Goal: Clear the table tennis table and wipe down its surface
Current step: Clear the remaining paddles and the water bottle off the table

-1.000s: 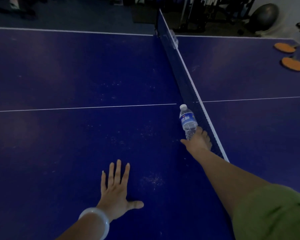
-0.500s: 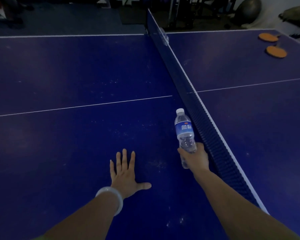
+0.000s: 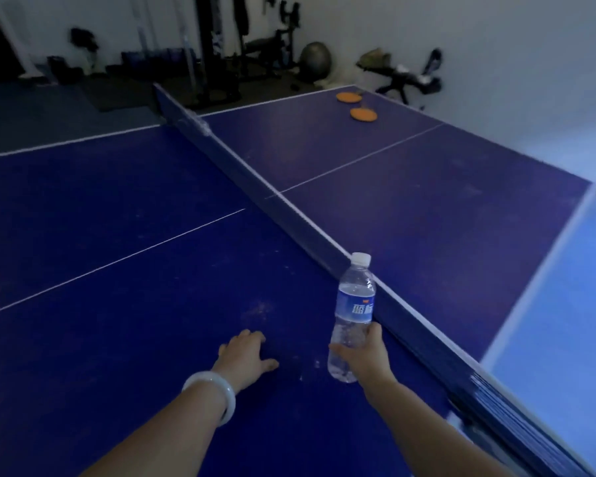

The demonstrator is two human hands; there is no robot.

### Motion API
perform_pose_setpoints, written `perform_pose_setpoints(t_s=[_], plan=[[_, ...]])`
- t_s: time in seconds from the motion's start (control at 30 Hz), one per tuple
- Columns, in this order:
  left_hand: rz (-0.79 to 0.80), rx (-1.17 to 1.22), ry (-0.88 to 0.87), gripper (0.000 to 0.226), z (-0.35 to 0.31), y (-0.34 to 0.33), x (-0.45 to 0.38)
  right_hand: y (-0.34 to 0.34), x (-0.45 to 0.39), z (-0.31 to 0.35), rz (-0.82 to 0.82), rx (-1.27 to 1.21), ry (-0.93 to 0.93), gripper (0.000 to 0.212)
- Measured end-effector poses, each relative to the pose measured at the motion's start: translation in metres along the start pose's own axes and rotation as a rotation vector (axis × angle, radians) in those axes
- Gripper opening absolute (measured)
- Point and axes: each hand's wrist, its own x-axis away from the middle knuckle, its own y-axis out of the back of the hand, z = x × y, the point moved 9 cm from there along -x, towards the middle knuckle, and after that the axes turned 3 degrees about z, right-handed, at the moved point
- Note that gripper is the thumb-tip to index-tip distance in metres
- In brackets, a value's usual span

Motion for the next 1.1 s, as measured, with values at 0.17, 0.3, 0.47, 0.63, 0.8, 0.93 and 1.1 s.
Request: perform_pose_setpoints(t_s=[0.17, 0.3, 0.47, 0.63, 0.8, 0.93, 1.1], plan=[[0.109, 0.059, -0.210, 0.057, -0.092, -0.026, 0.020, 0.073, 0.064, -0.028, -0.128, -0.113, -0.022, 0.046], [0.170, 0.001, -0.395, 0.057, -0.187, -0.058, 0.047, 0.158, 0.124, -0.051, -0.364, -0.159, -0.005, 0.048], [0.250, -0.103, -0.585, 0.037, -0.301, -0.124, 0.118, 0.254, 0.222, -0.096, -0.568, -0.261, 0.035, 0.048], [0.343, -0.217, -0.767, 0.039, -0.394, -0.224, 0.223, 0.339, 0.366, -0.166, -0.816, -0.295, 0.019, 0.049], [0.443, -0.317, -0.935, 0.055, -0.467, -0.346, 0.372, 0.404, 0.540, -0.259, -1.020, -0.326, -0.044, 0.053], [0.530, -0.370, -1.082, 0.054, -0.506, -0.438, 0.498, 0.433, 0.677, -0.330, -1.187, -0.330, -0.089, 0.054], [0.665, -0.495, -1.255, 0.050, -0.523, -0.542, 0.639, 0.437, 0.827, -0.419, -1.393, -0.396, -0.200, 0.058]])
